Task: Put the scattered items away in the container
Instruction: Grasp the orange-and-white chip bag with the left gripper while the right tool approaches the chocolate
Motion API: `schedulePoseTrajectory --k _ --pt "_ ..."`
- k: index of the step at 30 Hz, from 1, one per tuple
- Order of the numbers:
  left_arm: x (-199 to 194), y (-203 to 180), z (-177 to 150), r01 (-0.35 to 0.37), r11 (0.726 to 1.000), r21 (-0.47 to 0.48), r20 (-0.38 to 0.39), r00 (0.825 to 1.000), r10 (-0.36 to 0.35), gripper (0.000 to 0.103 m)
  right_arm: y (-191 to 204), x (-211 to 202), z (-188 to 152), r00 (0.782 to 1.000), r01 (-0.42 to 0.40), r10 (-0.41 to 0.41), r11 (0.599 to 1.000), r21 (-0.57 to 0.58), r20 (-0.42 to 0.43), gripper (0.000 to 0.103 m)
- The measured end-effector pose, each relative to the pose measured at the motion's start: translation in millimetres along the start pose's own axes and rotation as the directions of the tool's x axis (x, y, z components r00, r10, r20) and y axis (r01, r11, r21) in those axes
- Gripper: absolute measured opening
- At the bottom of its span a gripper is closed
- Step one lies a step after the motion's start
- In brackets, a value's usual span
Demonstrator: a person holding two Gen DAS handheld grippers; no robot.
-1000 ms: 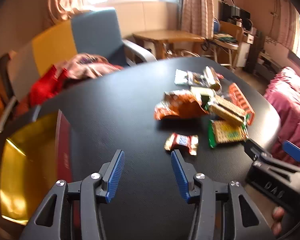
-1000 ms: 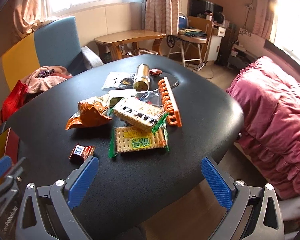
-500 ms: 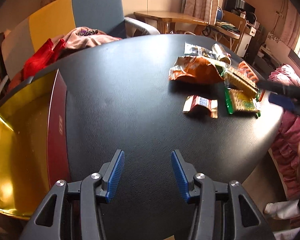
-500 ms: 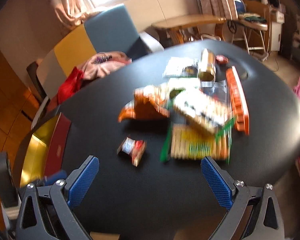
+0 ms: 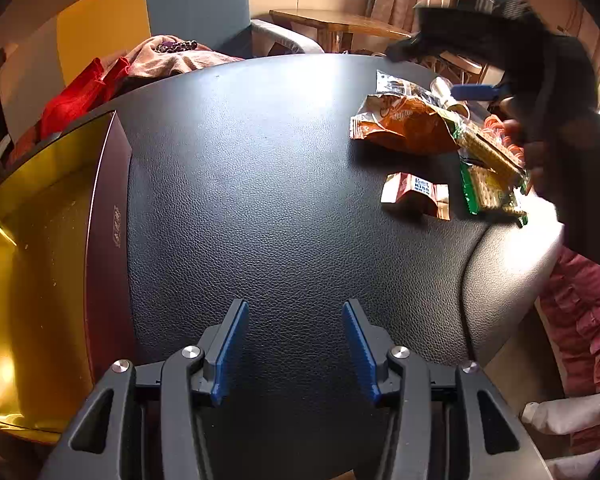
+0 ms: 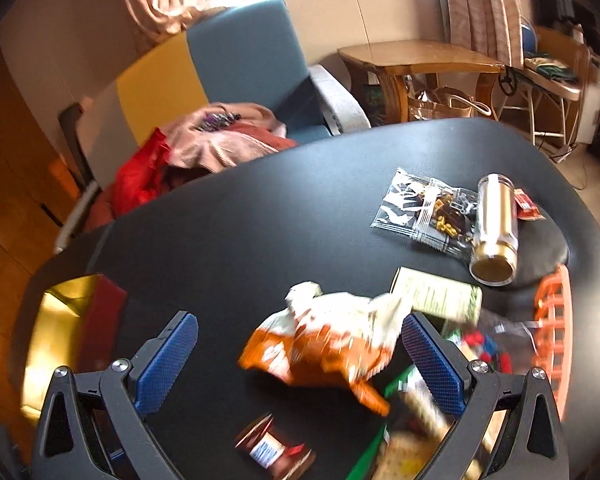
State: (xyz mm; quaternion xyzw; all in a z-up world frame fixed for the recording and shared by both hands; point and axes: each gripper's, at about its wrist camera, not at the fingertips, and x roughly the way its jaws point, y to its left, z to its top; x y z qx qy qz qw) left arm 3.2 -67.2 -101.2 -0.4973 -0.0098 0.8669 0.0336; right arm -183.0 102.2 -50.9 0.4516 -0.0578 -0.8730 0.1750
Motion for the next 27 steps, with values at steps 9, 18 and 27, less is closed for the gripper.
schedulePoseTrajectory --k 9,18,27 --pt "-12.8 16.7 10.0 0.014 0.998 -0.06 0.026 1.0 -0.013 0.05 12.9 38.2 -6.4 0.987 -0.112 0.108 0.993 -0.03 -0.116 0.103" --pt "-27.0 35.0 19.0 0.022 0.993 -0.112 0.049 0.999 -0.017 0.05 35.8 11.9 -26.3 0.957 -0.274 0.27 0.961 -0.027 -0.101 0.103" --pt "-32.9 46.5 55.0 0.069 0.986 -0.152 0.062 0.996 -0.06 0.05 23.9 -17.0 -86.5 0.952 -0.272 0.249 0.955 -0.116 -0.175 0.103"
